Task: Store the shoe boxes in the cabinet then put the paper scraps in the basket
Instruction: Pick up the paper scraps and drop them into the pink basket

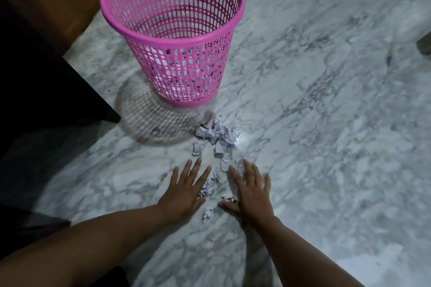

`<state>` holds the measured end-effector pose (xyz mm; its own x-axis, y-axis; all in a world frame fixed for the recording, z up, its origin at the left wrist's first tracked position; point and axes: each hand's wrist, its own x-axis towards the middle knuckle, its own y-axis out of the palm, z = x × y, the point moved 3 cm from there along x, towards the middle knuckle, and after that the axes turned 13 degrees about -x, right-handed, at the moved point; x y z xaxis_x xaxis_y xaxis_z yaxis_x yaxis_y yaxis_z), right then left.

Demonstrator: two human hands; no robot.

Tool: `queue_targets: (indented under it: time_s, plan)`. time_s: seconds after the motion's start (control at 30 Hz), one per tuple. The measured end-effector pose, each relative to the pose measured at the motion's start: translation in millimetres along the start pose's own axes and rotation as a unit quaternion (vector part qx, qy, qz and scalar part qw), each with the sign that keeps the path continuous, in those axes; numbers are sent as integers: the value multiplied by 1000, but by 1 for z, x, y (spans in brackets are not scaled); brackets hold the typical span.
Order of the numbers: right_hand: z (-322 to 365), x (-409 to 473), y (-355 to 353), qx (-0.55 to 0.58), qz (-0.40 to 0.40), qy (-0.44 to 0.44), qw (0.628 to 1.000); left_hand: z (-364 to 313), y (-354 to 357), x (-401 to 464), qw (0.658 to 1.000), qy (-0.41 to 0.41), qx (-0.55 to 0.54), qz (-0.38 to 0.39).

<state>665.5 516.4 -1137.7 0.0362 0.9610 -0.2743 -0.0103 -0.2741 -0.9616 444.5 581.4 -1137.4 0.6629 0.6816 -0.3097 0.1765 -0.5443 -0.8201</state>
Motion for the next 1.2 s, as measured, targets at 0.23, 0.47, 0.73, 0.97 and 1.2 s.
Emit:
queue_targets:
  time_s: [0.23, 0.47, 0.73, 0.97, 1.2]
  plan:
    - [-1, 16, -5, -9, -71, -6, 997, -15, 8, 4, 998, 53, 22, -12]
    - [-10, 32, -21, 70, 24, 15, 997, -24, -17, 26, 998, 46, -34, 2]
    - [-19, 24, -32, 230, -44, 177, 956, -19, -25, 7, 992, 117, -28, -22]
    - [-15, 28, -23, 93, 16, 44, 995, -34, 2, -6, 982, 163, 62, 74]
    - [-13, 29, -12, 99, 14, 78, 992, -30, 7, 9, 978, 184, 35, 90]
